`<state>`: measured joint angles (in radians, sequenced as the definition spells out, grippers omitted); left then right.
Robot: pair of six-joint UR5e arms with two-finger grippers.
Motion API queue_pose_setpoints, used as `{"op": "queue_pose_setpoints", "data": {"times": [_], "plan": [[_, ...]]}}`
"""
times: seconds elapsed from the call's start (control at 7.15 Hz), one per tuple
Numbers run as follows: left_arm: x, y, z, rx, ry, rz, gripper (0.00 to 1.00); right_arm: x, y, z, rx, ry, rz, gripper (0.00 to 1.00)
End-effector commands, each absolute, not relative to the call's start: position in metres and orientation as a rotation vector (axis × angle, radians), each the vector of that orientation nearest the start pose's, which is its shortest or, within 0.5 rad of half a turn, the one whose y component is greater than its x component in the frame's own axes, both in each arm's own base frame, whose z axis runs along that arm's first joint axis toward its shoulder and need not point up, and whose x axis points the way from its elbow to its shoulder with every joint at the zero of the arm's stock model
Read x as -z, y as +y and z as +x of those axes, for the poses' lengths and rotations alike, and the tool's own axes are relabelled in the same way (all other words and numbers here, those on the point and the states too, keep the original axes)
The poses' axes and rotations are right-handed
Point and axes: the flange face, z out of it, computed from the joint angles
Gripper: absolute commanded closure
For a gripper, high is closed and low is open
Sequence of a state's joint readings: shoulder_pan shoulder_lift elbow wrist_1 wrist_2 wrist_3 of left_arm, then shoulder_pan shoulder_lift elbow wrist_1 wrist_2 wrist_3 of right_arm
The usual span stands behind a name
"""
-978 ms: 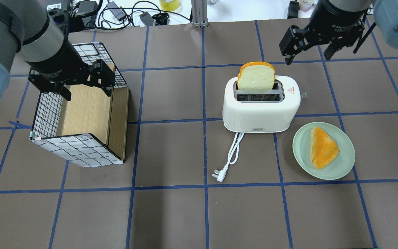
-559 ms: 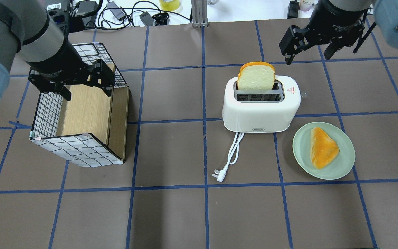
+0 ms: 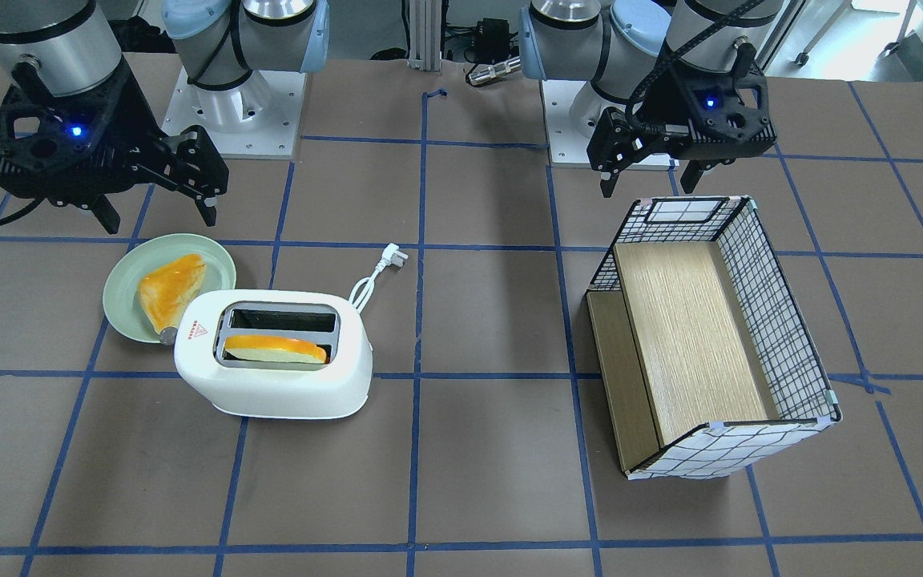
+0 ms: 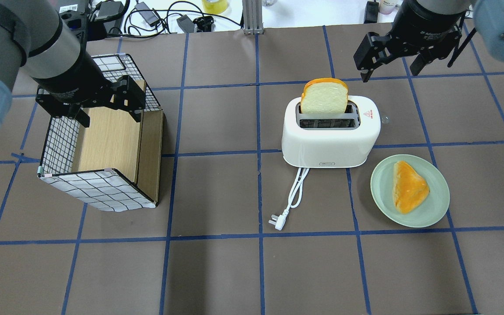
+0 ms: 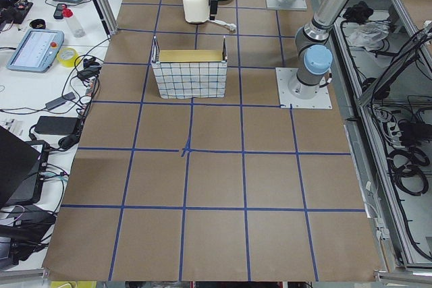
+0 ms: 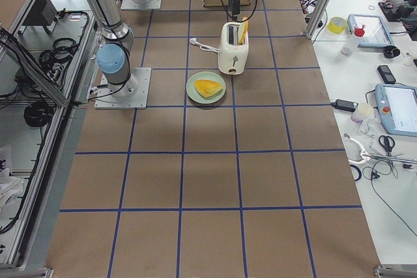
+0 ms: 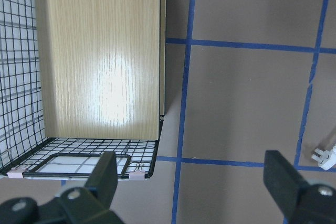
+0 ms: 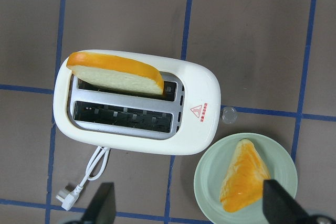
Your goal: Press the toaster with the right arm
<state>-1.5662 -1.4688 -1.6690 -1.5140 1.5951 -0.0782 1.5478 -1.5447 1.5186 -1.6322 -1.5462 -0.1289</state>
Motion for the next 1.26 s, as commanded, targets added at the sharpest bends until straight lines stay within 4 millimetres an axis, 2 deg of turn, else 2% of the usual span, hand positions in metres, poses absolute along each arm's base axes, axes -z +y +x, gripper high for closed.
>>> {"op": "queue_pose_setpoints", "data": {"times": [0.0,0.7,0.84,1.12], "plan": [[-0.493,-0.455,-0.129,0.095,3.117,-0.13,0.0,-0.507,-0.514,0.124,0.139,3.116,-0.167,0.0],[-0.494,-0.455,-0.129,0.097,3.117,-0.13,0.0,-0.506,-0.518,0.113,0.134,3.122,-0.14,0.0],[-0.493,-0.455,-0.129,0.095,3.117,-0.13,0.0,-0.505,-0.519,0.1,0.117,3.117,-0.15,0.0],[-0.494,-0.455,-0.129,0.097,3.115,-0.13,0.0,-0.503,-0.527,0.053,0.114,3.107,-0.288,0.0]]}}
